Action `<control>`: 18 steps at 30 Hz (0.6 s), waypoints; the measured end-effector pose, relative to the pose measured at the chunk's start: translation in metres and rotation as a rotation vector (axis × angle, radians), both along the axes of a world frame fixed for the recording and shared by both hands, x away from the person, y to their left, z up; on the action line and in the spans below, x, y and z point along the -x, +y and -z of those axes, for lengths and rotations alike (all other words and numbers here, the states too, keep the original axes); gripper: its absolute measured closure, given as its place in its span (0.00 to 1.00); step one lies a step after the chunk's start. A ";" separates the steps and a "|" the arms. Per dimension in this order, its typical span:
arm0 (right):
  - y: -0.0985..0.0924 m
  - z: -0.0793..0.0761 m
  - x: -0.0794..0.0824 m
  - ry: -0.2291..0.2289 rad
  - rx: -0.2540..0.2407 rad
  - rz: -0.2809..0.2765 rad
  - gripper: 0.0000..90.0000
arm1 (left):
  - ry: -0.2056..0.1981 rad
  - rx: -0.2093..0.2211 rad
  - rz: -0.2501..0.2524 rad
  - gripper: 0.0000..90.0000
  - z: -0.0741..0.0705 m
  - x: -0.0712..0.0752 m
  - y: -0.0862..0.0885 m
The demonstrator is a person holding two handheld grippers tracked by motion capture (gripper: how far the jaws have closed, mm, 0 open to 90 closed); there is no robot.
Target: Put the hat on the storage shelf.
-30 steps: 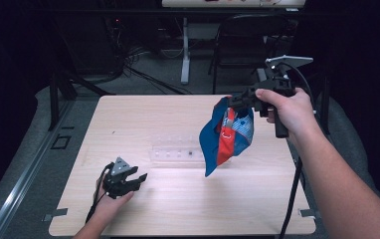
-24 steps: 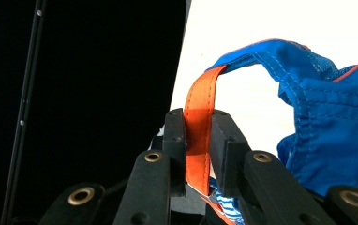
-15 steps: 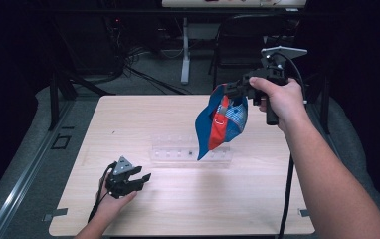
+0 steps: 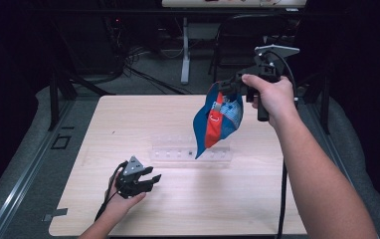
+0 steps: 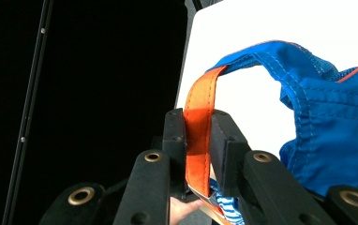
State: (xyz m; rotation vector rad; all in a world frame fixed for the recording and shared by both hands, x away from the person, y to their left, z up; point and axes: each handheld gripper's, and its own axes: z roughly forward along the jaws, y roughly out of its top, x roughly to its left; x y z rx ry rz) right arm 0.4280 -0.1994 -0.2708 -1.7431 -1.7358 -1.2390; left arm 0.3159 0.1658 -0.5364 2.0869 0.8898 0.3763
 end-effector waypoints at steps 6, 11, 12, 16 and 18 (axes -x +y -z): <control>0.007 0.008 -0.009 0.007 -0.011 0.008 0.86 | -0.037 0.002 0.029 0.61 -0.013 -0.003 -0.015; 0.012 0.013 -0.012 0.015 -0.012 -0.010 0.86 | -0.048 0.009 0.044 0.60 -0.019 -0.007 -0.025; 0.014 0.014 -0.012 0.018 -0.010 -0.004 0.86 | -0.052 0.013 0.047 0.60 -0.021 -0.007 -0.027; 0.017 0.016 -0.015 0.019 0.002 -0.009 0.86 | -0.076 0.027 0.066 0.60 -0.030 -0.008 -0.040; 0.018 0.017 -0.016 0.022 -0.001 -0.005 0.86 | -0.071 0.024 0.082 0.59 -0.033 -0.010 -0.046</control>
